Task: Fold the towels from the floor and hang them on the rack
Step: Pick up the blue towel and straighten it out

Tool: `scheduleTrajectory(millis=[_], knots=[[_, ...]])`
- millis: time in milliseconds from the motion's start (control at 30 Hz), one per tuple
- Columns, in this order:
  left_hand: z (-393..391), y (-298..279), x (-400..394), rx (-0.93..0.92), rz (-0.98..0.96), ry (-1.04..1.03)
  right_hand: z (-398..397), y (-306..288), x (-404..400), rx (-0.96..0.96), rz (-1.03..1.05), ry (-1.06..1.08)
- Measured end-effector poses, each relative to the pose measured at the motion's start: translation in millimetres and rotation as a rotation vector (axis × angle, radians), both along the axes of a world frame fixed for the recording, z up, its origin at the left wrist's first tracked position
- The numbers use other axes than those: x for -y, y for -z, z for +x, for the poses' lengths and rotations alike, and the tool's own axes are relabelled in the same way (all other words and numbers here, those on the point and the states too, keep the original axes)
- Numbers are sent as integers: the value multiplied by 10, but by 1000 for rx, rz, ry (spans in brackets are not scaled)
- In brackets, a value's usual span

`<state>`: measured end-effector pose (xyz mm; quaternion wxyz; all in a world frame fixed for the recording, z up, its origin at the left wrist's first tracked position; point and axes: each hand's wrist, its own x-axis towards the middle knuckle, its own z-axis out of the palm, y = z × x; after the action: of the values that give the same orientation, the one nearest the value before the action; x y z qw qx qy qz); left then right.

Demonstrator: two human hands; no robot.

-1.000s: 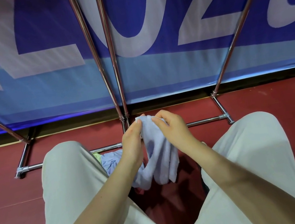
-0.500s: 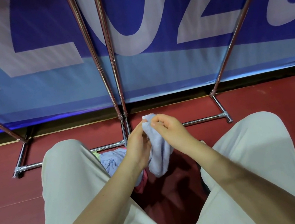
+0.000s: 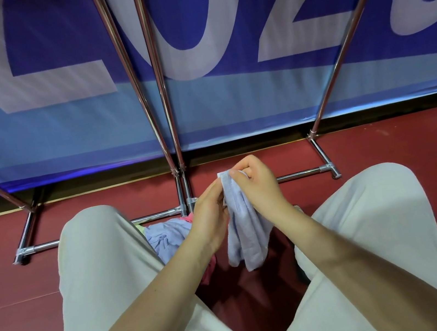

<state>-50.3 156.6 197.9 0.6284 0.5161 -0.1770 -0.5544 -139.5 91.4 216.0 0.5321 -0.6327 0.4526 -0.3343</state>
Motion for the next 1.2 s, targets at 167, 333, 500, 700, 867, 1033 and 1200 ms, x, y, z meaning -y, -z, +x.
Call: scheduleTrajectory(millis=[167,333,500,700,867,1033,1200], knots=[[-109,63,-4,-7,45,-89,2,99,-16,3,93,53],[-112,39,-55,240,-8,-30,-14,85,20,53,188,26],[8,-43,-33,316,-6,-163,4,58,20,110,231,-165],[267,-127,-44,397,-71,-153,-27,50,41,101,9,-328],[403,-113,-86,413,-100,-137,-54,134,32,99,-14,-247],[553,-125,-124,326,-64,-207,-94,321,8,-19,-32,-246],[851,-173,-187,204,-16,-367,-182,449,-49,-168,-24,-311]])
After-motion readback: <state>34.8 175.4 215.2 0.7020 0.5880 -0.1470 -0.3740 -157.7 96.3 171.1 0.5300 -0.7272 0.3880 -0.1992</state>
